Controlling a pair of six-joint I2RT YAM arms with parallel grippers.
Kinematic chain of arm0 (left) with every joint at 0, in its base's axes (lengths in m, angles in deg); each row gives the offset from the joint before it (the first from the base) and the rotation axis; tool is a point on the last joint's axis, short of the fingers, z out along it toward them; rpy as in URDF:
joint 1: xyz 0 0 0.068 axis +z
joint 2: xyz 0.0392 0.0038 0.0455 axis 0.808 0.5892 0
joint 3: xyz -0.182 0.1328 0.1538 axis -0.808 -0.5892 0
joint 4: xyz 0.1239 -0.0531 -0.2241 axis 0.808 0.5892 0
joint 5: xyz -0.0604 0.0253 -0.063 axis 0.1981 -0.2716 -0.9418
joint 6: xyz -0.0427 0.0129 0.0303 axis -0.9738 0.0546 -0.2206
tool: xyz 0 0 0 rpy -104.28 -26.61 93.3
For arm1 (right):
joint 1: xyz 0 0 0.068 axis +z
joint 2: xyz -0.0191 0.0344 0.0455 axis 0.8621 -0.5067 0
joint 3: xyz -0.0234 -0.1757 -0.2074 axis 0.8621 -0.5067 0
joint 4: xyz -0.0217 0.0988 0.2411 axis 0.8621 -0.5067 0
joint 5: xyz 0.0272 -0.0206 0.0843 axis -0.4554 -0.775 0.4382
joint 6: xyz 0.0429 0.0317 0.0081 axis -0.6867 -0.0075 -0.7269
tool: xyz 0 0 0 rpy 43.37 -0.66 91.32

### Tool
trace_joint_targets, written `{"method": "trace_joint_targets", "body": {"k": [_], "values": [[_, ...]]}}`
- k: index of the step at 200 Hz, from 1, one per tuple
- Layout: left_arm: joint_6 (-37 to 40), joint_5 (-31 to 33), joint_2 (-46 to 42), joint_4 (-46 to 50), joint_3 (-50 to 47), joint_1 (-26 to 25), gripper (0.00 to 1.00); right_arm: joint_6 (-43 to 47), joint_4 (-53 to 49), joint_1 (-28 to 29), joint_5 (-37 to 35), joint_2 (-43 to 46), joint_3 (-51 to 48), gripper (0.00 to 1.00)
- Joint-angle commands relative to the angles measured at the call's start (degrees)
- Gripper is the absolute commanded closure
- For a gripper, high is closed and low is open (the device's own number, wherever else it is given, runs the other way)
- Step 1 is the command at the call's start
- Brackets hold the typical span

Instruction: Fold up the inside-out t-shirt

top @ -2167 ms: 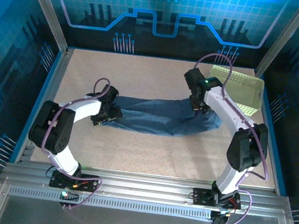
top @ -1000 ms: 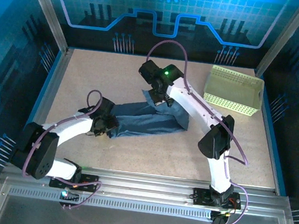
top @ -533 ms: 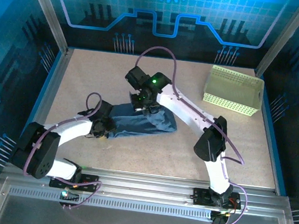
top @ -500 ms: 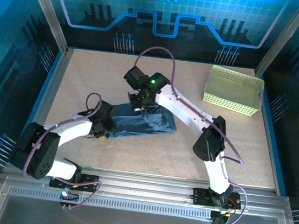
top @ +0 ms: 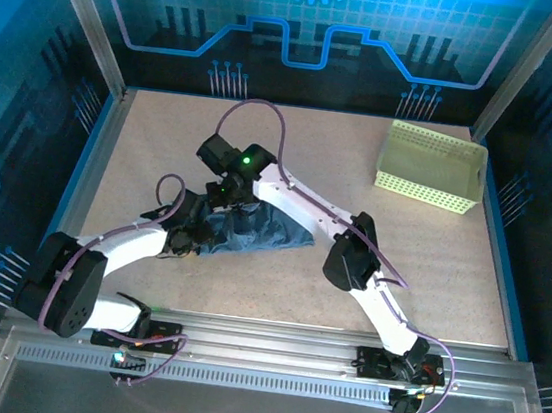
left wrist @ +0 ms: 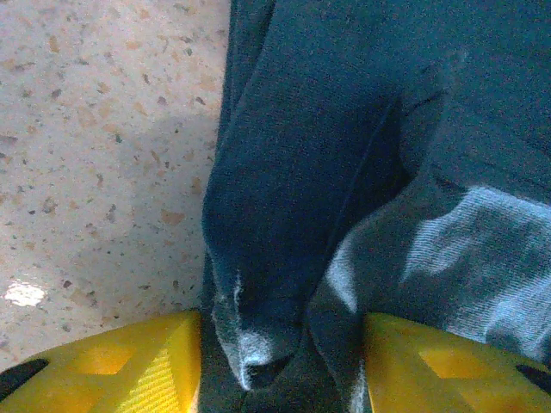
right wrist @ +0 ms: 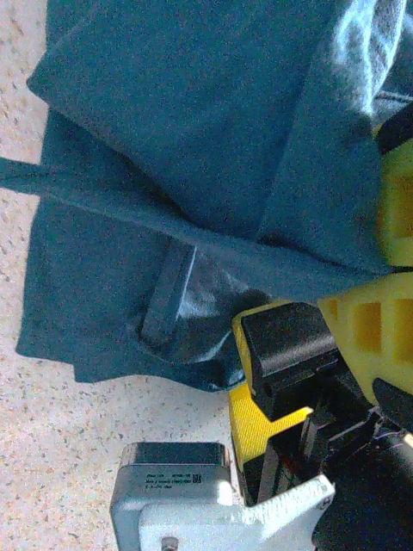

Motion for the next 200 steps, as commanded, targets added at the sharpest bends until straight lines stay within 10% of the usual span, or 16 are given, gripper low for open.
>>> {"method": "trace_joint_targets", "body": {"k": [1,53,92,150,200], "values": [[-1.65,-5.70,2.01,-3.32,-3.50,-1.31,0.47,-1.37,1.89,0.87,3.79,-1.58,2.59,1.00],[-2.28,-4.43,-2.32,-1.27,-4.72,-1.34,0.42,-0.06,3.19,0.32,7.18,-5.76,6.22,1.00],[-7.50,0.85,-14.26,5.31,-7.69,-1.37,0.33,1.63,5.03,-0.85,12.01,-8.30,8.54,0.66],[-10.65,12.76,-44.34,25.97,-6.54,-1.35,0.31,6.87,2.57,-3.28,7.12,-1.06,10.11,0.49],[2.10,4.57,-28.48,18.44,6.93,-7.16,0.34,12.54,7.94,-8.76,-5.51,12.66,-13.74,0.48]]}}
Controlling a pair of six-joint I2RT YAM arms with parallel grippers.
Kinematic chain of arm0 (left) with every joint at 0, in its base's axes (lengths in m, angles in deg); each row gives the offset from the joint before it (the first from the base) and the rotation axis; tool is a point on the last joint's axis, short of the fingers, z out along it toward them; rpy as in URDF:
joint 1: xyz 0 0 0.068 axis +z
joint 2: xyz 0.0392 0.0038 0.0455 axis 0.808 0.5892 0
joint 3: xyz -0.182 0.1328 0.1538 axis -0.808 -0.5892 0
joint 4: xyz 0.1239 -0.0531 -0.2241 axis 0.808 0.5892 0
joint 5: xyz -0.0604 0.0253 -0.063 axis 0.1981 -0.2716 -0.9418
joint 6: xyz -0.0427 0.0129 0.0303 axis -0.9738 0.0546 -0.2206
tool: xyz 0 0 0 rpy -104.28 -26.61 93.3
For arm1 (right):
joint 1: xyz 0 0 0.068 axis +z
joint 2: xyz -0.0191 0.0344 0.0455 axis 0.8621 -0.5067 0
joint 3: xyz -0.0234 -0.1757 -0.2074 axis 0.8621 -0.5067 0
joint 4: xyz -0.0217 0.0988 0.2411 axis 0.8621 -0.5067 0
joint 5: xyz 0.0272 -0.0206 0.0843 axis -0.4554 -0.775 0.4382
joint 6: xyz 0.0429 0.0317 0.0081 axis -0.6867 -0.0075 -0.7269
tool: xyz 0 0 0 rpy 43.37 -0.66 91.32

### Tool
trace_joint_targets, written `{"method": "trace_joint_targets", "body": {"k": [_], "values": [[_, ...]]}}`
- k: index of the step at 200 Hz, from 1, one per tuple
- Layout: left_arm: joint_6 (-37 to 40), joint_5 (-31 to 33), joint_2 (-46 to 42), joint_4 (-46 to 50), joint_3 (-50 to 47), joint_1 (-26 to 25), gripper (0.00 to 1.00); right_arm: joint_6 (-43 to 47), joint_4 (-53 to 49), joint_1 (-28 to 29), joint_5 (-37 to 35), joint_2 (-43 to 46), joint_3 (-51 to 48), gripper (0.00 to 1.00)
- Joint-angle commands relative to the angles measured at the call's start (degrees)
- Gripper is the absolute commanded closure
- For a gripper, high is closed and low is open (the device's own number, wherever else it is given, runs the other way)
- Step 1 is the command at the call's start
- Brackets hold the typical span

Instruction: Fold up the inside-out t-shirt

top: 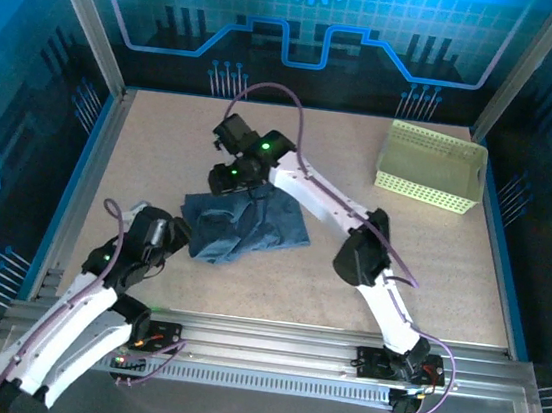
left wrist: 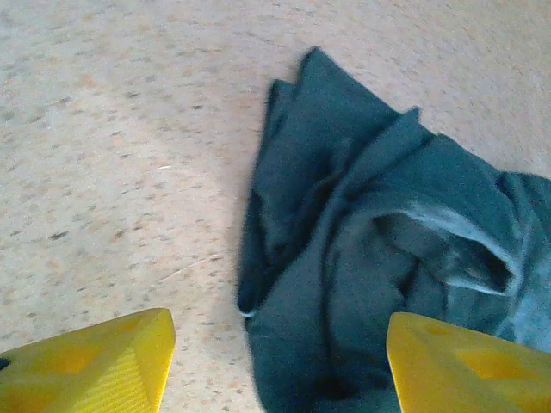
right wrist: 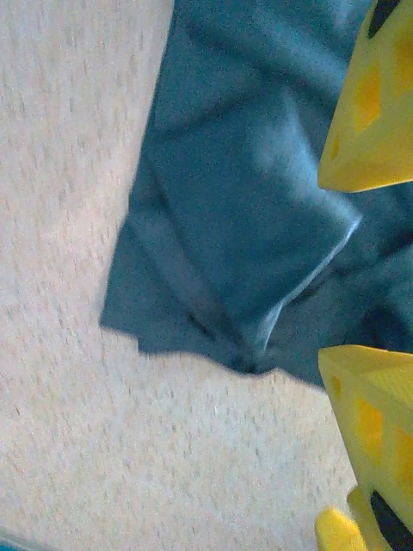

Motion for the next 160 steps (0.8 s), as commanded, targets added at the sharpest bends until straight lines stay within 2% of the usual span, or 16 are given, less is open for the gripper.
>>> {"method": "trace_joint_targets", "body": {"k": [1,15,30,57,72,82,96,120,160], "values": [[7.60,-3.30,9.48,-2.73,7.99,-5.34,0.34,3.88,3.38,-3.62,-7.32,7.08,-10.90,0.48],[9.68,-3.64,16.37,-5.36,12.52,-10.28,0.34,3.46,8.43,-6.29,-5.38,10.84,-19.65,0.48],[9.90,-4.14,22.95,-8.39,15.85,-14.40,0.34,2.26,14.97,-9.44,0.66,13.83,-28.22,0.50],[8.82,-11.85,32.86,-19.06,18.03,-16.51,0.35,1.24,22.90,-13.38,8.98,14.74,-35.76,0.52],[9.26,-10.94,38.12,-21.34,20.67,-17.93,0.35,1.19,25.29,-14.69,11.95,13.68,-36.86,0.54],[9.56,-11.43,41.57,-23.50,21.69,-17.75,0.35,0.80,26.68,-15.62,13.61,12.66,-37.11,0.55],[8.45,-8.97,45.11,-23.02,22.93,-17.19,0.35,0.49,28.30,-16.62,15.97,10.53,-36.77,0.56],[6.12,-8.42,47.05,-25.87,20.09,-14.23,0.35,0.32,28.38,-17.26,17.02,6.50,-35.59,0.59],[6.69,-9.61,48.98,-27.65,15.36,-6.37,0.35,-1.12,25.58,-17.86,11.54,2.05,-36.21,0.65]]}}
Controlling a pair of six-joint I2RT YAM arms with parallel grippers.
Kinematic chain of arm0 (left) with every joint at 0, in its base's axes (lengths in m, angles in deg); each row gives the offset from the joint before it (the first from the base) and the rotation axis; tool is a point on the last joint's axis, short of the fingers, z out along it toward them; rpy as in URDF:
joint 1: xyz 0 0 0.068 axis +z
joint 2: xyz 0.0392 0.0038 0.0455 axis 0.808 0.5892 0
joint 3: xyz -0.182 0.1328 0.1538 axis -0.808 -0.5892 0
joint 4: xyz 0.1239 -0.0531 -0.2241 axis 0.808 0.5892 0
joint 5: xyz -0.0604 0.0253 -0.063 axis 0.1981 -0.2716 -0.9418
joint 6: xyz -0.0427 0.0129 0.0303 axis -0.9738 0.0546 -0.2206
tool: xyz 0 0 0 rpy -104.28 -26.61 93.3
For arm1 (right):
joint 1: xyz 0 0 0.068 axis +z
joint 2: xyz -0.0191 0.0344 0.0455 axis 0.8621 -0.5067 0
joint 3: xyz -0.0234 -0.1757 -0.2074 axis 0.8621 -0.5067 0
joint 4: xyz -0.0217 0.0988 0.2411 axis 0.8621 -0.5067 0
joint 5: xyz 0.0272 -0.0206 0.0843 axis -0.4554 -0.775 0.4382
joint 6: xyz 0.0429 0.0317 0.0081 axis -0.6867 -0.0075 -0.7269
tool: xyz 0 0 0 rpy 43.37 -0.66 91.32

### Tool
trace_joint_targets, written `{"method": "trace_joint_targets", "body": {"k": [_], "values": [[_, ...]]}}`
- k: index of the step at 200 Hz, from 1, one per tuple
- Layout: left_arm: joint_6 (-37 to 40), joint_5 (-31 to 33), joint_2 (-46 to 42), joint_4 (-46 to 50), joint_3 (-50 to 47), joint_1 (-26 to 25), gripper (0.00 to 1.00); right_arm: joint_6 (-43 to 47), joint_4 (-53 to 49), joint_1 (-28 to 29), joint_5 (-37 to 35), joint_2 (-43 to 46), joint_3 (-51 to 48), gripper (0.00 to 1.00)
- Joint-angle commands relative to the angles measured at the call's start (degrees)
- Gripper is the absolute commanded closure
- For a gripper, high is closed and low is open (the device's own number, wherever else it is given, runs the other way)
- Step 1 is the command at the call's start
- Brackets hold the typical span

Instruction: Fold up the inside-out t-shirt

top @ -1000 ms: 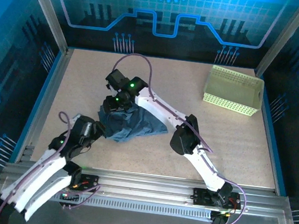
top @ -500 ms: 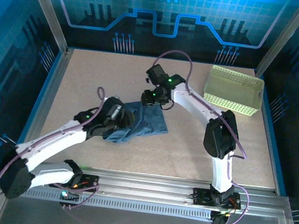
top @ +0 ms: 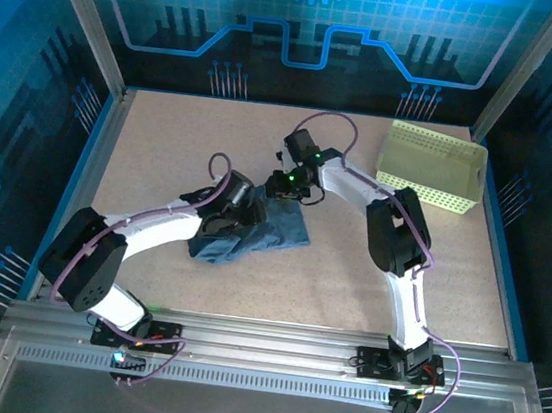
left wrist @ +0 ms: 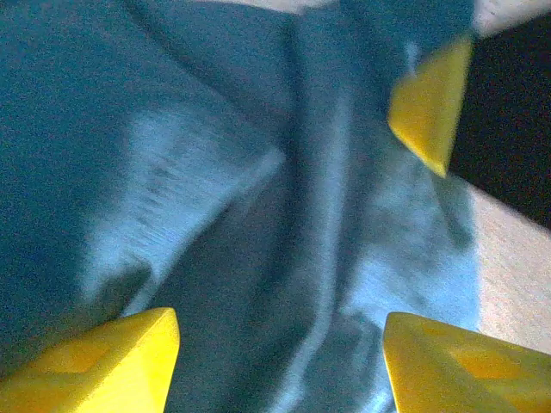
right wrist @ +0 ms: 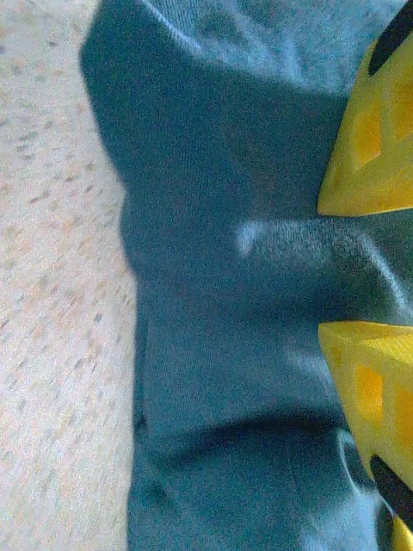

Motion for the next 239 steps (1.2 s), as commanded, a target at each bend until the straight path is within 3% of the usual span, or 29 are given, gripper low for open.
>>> {"method": "trace_joint_targets", "body": {"k": [1,27,51,84,110,131,156,201,239], "values": [[0.08,-0.58,1.10,-2.03,-2.77,4.31,0.35,-1.83,-1.80,-1.06,-3.13,-2.37,-0.28,0.65],[2.01,-2.33,1.00,-2.33,-3.04,8.88,0.35,-5.57,-2.00,-1.33,-10.13,1.43,-8.69,0.69],[5.32,-4.28,3.55,-1.96,1.43,9.60,0.34,-9.08,1.88,0.49,-12.23,9.61,-22.10,0.70],[9.21,-13.25,15.16,-0.99,13.56,8.49,0.34,-17.95,6.40,8.99,-13.70,23.90,-39.62,0.69],[14.61,-18.20,23.70,8.05,28.35,5.23,0.33,-21.87,5.62,17.10,-15.26,30.81,-43.47,0.65],[17.24,-16.98,22.55,14.23,34.26,3.20,0.29,-19.36,0.61,17.66,-19.00,35.80,-40.64,0.59],[16.67,-13.36,12.95,17.37,31.28,4.51,0.23,-11.13,-1.18,14.28,-24.25,40.06,-37.26,0.56],[10.60,-1.47,-8.99,17.72,10.91,8.93,0.20,7.56,6.84,7.18,-16.72,34.82,-32.90,0.43],[8.07,-6.09,-14.58,10.86,-4.07,15.27,0.19,17.11,8.68,6.57,-12.69,25.83,-25.48,0.37]]}}
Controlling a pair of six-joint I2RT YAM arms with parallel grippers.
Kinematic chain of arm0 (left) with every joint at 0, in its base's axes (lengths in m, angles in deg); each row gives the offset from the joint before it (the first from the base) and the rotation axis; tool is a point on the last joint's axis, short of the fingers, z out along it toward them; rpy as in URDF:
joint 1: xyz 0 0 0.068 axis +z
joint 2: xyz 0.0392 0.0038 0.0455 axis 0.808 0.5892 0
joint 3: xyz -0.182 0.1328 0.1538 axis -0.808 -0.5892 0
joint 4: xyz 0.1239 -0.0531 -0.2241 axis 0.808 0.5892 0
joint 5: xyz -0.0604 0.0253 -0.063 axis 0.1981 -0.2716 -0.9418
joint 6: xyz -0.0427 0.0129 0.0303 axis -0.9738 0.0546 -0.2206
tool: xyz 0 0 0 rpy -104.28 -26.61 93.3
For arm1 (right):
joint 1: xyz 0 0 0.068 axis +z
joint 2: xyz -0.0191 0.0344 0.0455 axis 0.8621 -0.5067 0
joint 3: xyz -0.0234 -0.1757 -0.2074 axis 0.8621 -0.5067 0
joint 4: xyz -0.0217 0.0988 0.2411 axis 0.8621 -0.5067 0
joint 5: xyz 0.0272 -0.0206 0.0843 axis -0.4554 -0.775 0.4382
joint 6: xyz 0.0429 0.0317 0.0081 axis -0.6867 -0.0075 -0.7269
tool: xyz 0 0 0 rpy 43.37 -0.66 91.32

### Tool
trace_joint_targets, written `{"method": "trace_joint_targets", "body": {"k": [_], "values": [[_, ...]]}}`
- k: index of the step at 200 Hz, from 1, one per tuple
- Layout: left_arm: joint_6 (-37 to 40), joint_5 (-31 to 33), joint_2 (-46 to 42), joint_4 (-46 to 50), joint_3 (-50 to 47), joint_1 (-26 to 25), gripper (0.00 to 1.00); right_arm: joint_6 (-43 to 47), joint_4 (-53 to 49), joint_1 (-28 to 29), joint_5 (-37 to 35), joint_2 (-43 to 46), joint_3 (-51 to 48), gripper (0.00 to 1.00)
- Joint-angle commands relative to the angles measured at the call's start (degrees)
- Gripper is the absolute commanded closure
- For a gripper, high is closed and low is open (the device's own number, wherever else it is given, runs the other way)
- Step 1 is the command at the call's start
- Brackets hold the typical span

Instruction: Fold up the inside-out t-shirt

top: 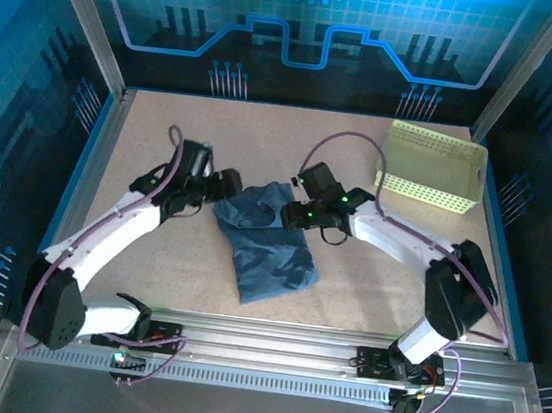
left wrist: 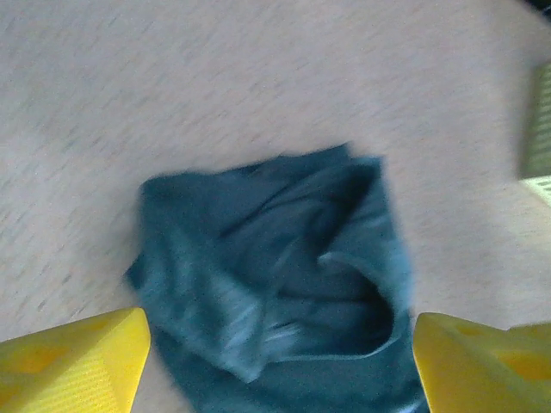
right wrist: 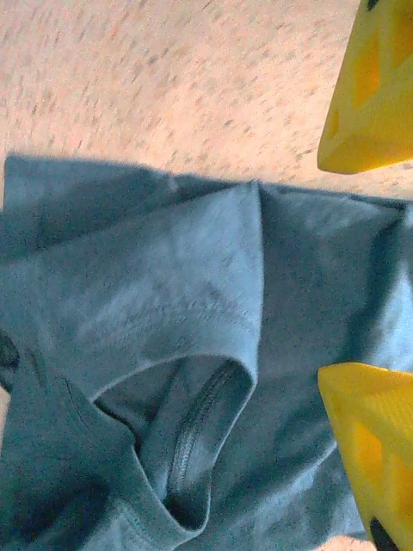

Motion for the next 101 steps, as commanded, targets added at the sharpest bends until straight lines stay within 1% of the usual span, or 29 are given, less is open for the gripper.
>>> {"method": "trace_joint_targets", "body": {"k": [1,15,34,54,74,87,101], "values": [[-2.54,-1.50,0.94,-2.67,-7.36,3.44,0.19,9.55,2.13,-0.27,3.22,-4.87,4.75,0.37],[-1.49,-4.44,2.07,-7.88,-10.23,4.34,0.20,10.34,2.04,-0.35,3.54,-8.07,7.72,0.36],[-0.02,-7.70,4.98,-12.69,-10.56,4.29,0.22,10.92,0.65,-0.29,2.33,-12.81,12.47,0.36],[0.87,-7.84,7.15,-15.21,-9.83,4.33,0.24,11.91,-1.03,-0.29,0.25,-17.09,16.76,0.36],[1.59,-8.26,9.62,-15.99,-8.40,4.20,0.27,12.62,-2.05,-0.33,-0.22,-20.33,19.98,0.36],[1.77,-7.81,12.09,-15.48,-7.01,4.13,0.31,12.63,-2.85,-0.33,-1.06,-21.91,21.84,0.40],[1.93,-6.79,14.77,-14.80,-5.01,4.13,0.39,11.50,-3.87,-0.75,-2.80,-23.09,23.79,0.50]]}}
